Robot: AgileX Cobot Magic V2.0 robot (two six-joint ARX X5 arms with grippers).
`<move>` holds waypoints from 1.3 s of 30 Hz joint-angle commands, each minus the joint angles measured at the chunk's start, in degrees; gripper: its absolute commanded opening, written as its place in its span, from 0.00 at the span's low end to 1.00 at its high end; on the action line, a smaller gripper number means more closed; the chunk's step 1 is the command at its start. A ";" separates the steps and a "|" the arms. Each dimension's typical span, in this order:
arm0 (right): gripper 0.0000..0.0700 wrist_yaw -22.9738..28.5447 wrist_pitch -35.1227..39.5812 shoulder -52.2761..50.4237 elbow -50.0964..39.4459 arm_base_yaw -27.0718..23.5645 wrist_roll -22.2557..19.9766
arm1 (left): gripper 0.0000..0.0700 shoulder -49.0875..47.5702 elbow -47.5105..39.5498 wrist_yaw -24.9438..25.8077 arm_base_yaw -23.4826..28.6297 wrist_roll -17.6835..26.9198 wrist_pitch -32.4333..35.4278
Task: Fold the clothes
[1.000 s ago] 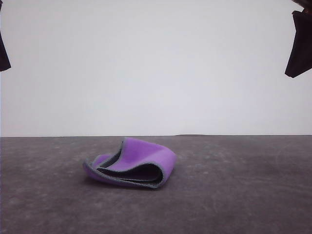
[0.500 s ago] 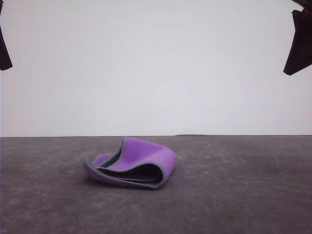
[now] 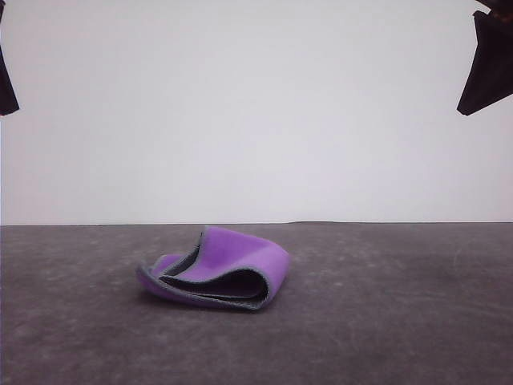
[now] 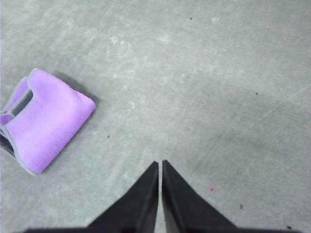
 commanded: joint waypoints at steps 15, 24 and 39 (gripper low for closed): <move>0.01 -0.13 0.44 0.46 0.98 0.07 -0.35 | 0.02 -32.56 -37.78 -6.97 3.60 -9.82 36.57; 0.01 -0.11 0.44 0.46 0.98 0.07 -0.35 | 0.02 -51.66 -53.30 -9.76 5.75 -11.02 38.73; 0.01 -0.13 0.44 0.46 0.98 0.07 -0.35 | 0.02 -61.16 -57.10 -11.05 7.99 -10.74 34.25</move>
